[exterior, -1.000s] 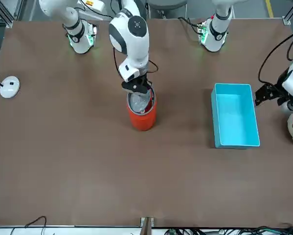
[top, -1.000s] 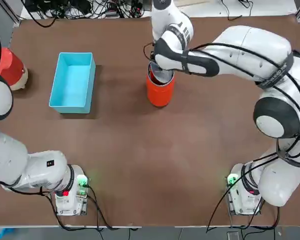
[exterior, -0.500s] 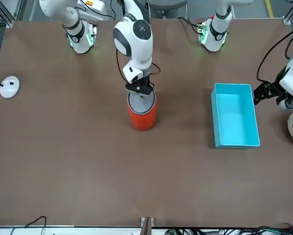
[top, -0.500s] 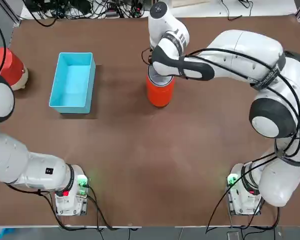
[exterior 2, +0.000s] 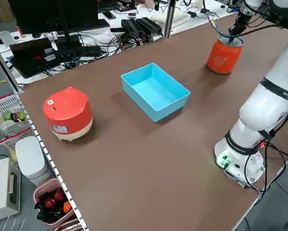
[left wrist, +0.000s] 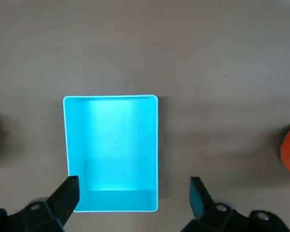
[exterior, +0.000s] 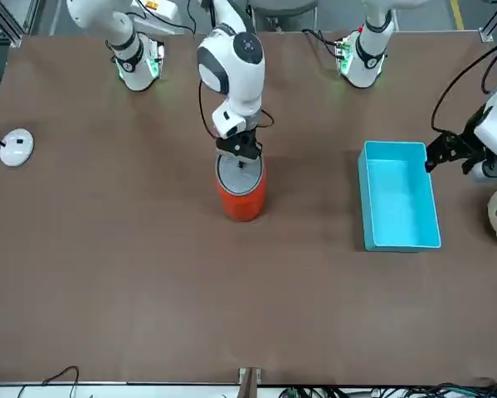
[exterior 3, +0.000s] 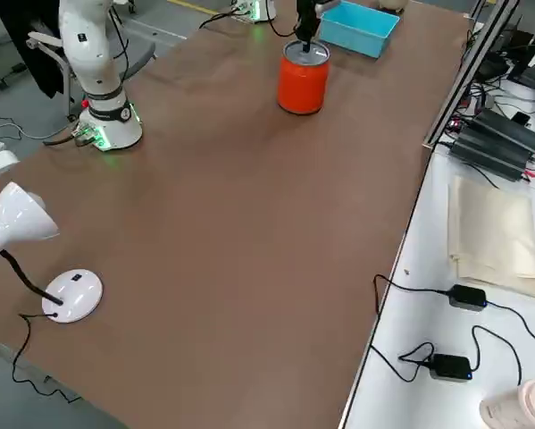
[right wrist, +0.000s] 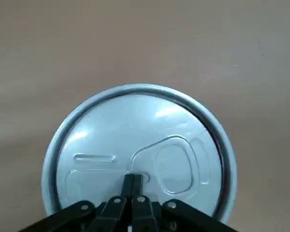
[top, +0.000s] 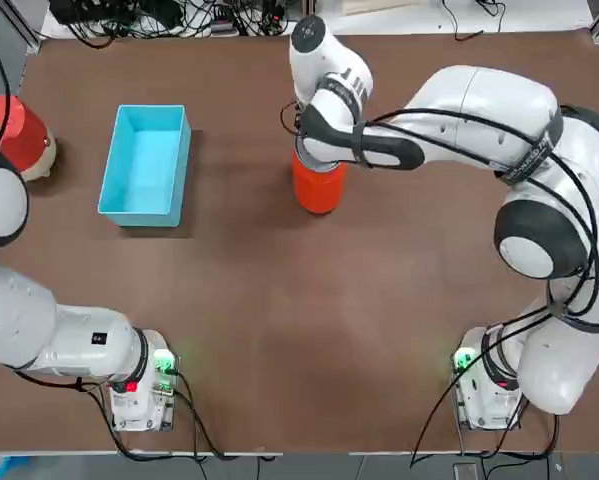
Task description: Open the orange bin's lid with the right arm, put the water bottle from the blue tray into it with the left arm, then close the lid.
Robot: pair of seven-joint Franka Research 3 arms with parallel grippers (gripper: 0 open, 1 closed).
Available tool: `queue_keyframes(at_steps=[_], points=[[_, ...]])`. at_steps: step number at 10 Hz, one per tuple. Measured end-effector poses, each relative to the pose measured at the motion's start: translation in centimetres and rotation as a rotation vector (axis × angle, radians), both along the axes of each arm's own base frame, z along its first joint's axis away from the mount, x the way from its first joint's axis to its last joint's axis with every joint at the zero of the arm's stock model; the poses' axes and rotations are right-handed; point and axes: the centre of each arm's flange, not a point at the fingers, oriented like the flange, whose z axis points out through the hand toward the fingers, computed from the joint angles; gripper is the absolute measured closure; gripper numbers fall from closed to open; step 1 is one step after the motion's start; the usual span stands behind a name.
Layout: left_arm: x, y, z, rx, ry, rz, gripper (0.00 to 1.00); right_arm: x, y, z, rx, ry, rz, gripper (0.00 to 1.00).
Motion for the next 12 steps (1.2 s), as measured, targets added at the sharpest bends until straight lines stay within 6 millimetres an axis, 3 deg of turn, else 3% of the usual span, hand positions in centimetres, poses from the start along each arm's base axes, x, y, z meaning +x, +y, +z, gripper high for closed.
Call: queue_keyframes(at_steps=[5, 7, 9, 12], points=[[0.0, -0.1, 0.5, -0.001, -0.007, -0.007, 0.0, 0.4, -0.1, 0.8, -0.012, 0.006, -0.016, 0.99], [0.0, 0.2, 0.5, -0.001, -0.008, -0.002, 0.0, 1.7, -0.9, 3.8, -0.006, 0.049, -0.021, 0.99], [0.0, 0.3, 0.6, -0.001, -0.009, 0.0, 0.0, 4.9, -4.8, 9.3, 0.017, 0.099, -0.017, 0.99], [-0.1, 0.2, 0.6, 0.0, 0.0, -0.002, 0.0, 8.4, -14.7, 17.4, 0.022, 0.118, -0.008, 0.99]])
